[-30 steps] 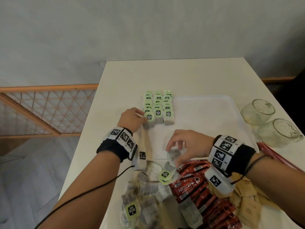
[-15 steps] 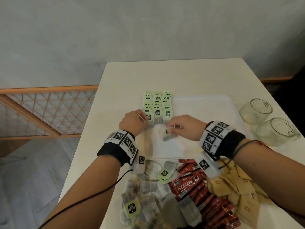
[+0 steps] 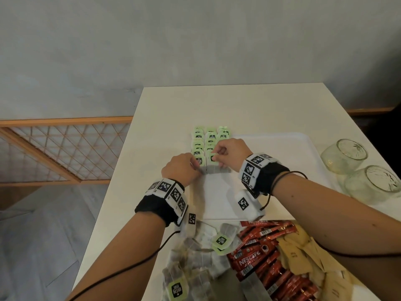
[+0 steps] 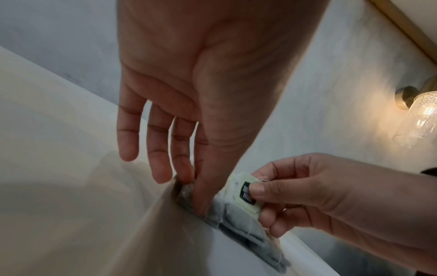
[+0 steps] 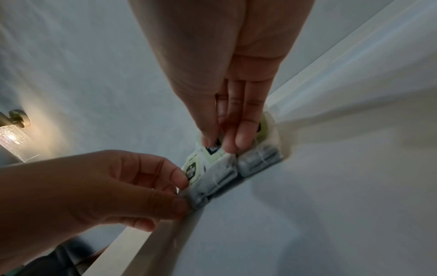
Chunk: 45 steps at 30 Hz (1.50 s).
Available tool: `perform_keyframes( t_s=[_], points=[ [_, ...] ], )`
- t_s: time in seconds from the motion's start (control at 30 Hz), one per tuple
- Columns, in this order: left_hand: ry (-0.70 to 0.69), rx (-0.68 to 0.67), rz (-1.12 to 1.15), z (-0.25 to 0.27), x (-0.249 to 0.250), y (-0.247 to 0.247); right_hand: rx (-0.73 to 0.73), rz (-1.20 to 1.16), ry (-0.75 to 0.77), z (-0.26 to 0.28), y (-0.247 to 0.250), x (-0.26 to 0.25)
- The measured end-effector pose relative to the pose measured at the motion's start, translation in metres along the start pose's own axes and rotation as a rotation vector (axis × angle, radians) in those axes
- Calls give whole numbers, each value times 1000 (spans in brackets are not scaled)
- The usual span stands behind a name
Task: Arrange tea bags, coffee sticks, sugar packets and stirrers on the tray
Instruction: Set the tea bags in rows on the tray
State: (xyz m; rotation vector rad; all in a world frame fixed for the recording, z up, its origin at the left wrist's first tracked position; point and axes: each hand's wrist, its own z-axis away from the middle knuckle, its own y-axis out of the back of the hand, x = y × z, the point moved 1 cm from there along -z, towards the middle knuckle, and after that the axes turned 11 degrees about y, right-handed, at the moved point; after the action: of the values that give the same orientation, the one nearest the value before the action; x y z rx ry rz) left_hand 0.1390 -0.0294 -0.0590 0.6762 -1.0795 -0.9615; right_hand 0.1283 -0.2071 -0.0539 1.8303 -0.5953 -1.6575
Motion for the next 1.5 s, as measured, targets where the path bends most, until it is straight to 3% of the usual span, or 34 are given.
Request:
perform_keyframes(
  t_s=[0.2,0.3,0.4,0.5,0.6,0.67,0.8,1.0,1.17,1.33,1.4,1.5],
  points=[
    [-31,-11,9,21,5,16,46,62,43,12,8,-11],
    [-89,-14,38,46,8,22,62,27,94,41,17,-21],
    [-168,-85,35,79,8,17,-11,-29,124,83,19,-26],
    [-198,-227,-100,112,-2,1,-95,-59,95,122,14,-23],
    [-125,-304,-364,133,-19,-21,-101,-60,57,151,8,-13],
    [-64,-278,-477,142,-27,-31,-98,-72,34,166,5,-9],
    [-19,-193,-475,153,-25,-42,-105,-66,14,186,1,-8],
    [-17,-183,-443,156,-21,-45,-68,-59,25,205,6,-7],
    [-234,-46,-402,162,-11,-33,-32,-77,87,212,9,-10],
    [-558,27,-393,172,13,-10,-147,-33,239,210,6,-21],
    [-601,17,-316,172,20,-3,-98,1,257,208,7,-25],
    [-509,-42,-248,164,16,1,-37,26,215,210,11,-24]
  ],
)
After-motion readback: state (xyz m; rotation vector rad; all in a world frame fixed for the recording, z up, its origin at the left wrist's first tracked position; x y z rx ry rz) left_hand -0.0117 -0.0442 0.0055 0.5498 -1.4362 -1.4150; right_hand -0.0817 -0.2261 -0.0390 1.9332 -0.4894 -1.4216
